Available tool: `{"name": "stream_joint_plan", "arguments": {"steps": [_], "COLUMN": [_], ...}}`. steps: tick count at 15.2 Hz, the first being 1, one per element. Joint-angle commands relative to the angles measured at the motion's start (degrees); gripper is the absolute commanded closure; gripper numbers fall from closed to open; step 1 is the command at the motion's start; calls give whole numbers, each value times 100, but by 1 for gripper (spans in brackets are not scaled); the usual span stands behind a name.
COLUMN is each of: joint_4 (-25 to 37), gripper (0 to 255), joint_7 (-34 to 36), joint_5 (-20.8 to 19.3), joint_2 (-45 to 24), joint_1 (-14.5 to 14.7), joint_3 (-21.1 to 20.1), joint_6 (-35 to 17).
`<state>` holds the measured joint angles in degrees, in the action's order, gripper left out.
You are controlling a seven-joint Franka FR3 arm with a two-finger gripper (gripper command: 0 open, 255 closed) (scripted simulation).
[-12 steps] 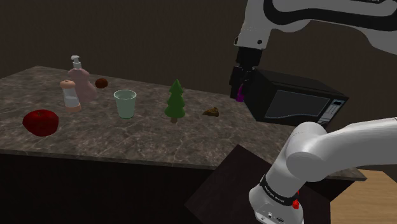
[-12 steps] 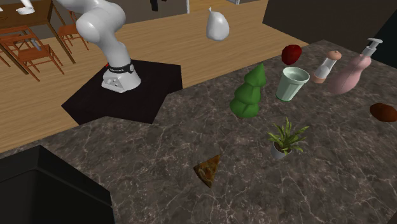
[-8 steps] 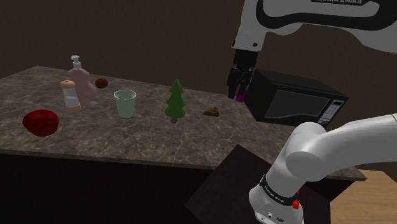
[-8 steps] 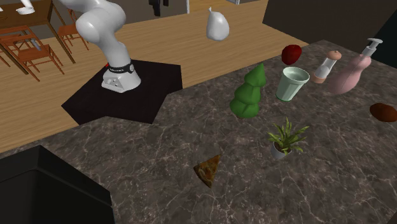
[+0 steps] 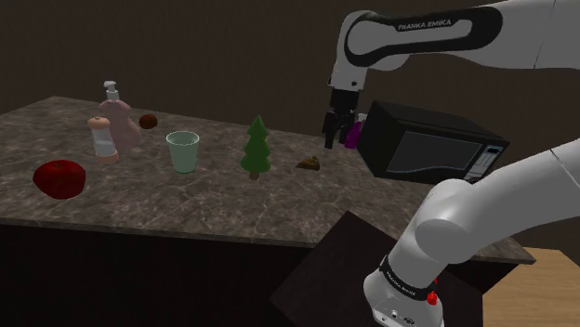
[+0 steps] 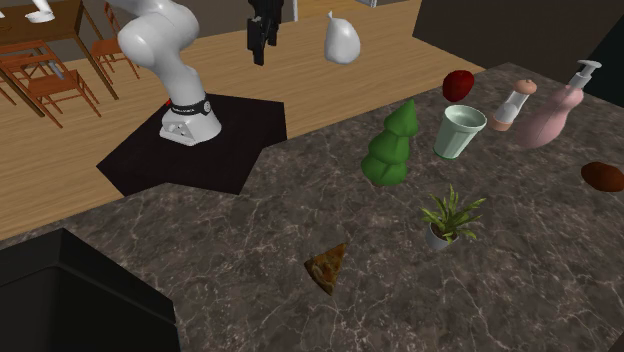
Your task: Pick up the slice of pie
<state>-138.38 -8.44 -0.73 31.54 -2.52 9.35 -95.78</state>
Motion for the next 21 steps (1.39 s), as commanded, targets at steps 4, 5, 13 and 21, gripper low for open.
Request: {"name": "stream_joint_plan", "arguments": {"steps": [4, 5, 13, 21], "joint_4": [279, 357, 1222, 2523], "gripper": [0, 0, 0, 0], "joint_7": [-472, -564, -1322, -2057], "joint_5": [-200, -222, -177, 163], "joint_2": [-957, -1158, -2862, -4674], "joint_1": [-135, -159, -367, -736], "joint_3": [387, 458, 937, 1158], "joint_6": [-557, -656, -1295, -1582]}}
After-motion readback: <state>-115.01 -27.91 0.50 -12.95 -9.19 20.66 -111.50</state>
